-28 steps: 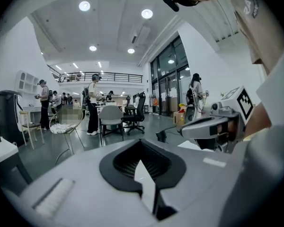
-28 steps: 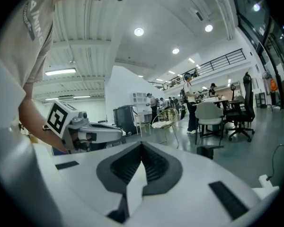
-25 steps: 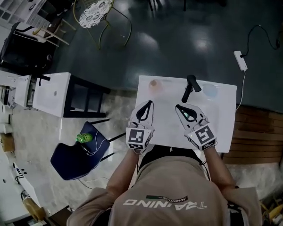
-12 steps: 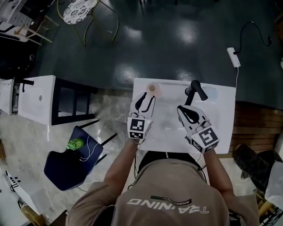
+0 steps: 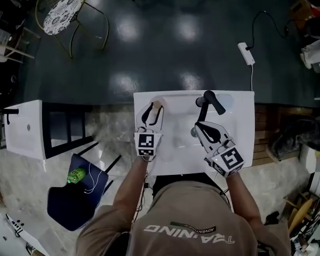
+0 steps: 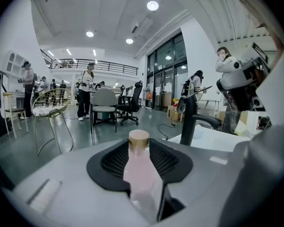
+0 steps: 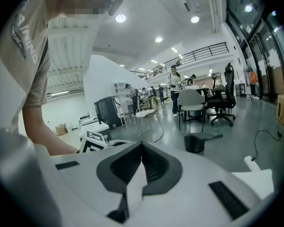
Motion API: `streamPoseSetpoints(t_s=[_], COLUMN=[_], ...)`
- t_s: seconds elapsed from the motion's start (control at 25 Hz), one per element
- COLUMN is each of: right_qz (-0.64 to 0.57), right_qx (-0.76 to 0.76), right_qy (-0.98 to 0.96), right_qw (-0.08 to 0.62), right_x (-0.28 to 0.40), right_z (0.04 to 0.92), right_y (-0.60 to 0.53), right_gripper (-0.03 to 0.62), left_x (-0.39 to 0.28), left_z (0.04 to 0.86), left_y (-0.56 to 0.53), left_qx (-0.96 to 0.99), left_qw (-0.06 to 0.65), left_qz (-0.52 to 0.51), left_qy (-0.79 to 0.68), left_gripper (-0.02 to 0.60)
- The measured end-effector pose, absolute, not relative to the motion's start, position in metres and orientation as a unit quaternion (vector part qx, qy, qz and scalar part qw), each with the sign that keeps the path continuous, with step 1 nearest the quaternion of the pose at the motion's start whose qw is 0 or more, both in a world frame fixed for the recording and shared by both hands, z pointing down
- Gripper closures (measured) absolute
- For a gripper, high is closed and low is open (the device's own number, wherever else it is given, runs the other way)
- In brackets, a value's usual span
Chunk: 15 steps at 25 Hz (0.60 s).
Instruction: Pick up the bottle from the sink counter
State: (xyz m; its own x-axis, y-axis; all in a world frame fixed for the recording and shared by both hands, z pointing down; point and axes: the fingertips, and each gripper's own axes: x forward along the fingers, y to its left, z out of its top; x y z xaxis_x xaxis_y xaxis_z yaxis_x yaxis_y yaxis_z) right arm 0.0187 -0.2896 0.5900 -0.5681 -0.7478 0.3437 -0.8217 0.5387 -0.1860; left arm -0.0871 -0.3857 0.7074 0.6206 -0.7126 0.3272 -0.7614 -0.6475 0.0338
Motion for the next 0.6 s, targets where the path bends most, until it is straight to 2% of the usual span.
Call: streamPoseSetpoints(t_s=[0.6], right_qz=[0.186], right_qx=[0.437], right_qy=[-0.868], right_qw=[0.145], right_x=[0.01], right_z=[0.61], right_y=[-0.28], right_gripper=[0.586], left_x=[-0.083], left_z=[0.705], left_y=[-0.39], left_qx=[0.908], left_qw=[0.043], left_qz=[0.119], left_qy=[-0.399], left_gripper=[0.449])
